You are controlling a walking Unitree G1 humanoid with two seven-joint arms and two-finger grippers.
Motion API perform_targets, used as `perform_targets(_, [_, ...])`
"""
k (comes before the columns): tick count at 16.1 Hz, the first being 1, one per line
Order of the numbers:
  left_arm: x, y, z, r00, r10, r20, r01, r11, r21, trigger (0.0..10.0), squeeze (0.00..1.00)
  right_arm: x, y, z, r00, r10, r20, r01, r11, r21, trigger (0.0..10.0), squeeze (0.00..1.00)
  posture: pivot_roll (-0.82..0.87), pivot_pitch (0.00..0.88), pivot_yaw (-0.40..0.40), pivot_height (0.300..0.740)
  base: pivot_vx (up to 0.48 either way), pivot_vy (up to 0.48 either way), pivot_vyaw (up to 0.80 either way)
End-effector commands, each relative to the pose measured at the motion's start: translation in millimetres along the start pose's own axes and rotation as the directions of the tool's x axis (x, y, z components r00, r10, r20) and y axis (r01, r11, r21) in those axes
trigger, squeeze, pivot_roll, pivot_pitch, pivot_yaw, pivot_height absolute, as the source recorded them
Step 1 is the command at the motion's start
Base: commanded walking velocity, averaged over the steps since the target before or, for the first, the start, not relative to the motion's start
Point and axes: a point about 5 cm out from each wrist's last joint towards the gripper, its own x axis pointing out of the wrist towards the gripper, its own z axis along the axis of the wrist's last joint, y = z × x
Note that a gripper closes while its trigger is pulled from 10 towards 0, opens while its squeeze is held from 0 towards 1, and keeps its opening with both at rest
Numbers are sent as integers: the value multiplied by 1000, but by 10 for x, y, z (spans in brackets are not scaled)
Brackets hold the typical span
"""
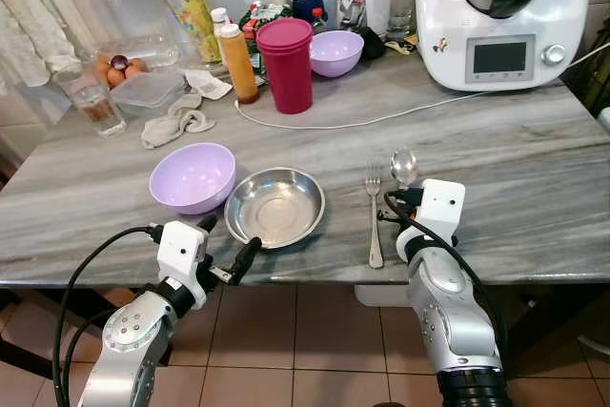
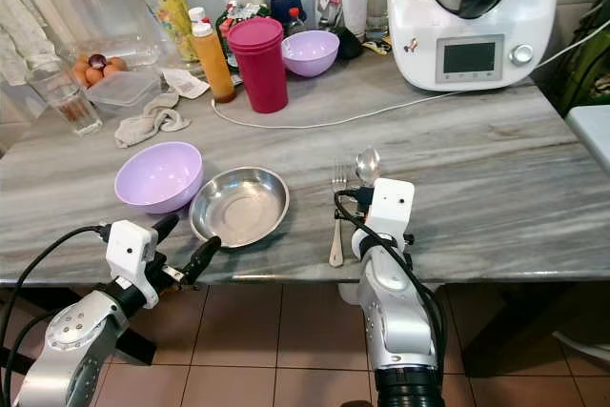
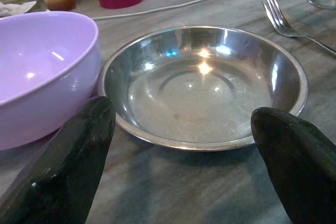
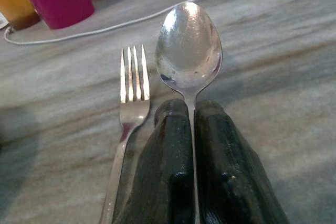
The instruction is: Setting the table
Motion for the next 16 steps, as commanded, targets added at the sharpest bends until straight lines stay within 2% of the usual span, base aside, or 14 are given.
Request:
perform_targets(1, [-17, 36, 29, 1000, 0, -6, 1, 1000, 15, 10000, 0, -12, 68, -52, 999, 26, -27, -26, 1000, 3, 10000, 0, -280, 73, 129, 740, 0, 0, 0])
perform_targets(4, [-5, 0, 22, 1000, -29, -9, 29, 1000, 4, 10000, 0, -38, 48, -138, 997, 26, -76, -22, 999, 43, 10000, 0, -286, 71, 129, 740, 0, 0, 0])
perform_targets(11, [23, -6, 33, 999, -49, -10, 49, 999, 6, 10000, 0, -66, 22, -201, 994, 20, -104, -15, 999, 48, 10000, 0, -290, 67, 134, 740, 0, 0, 0])
perform_targets(12, [23, -5, 34, 999, -49, -11, 49, 999, 5, 10000, 0, -62, 26, -199, 994, 21, -104, -15, 999, 52, 10000, 435, -289, 66, 134, 740, 0, 0, 0])
perform_targets(13, [24, -5, 34, 999, -49, -11, 49, 999, 6, 10000, 0, -58, 22, -201, 994, 17, -106, -12, 999, 51, 10000, 1000, -289, 66, 134, 740, 0, 0, 0])
perform_targets(16, [24, -4, 37, 999, -49, -11, 49, 999, 7, 10000, 0, -59, 15, -210, 994, 12, -109, -7, 999, 46, 10000, 1000, -288, 67, 135, 740, 0, 0, 0])
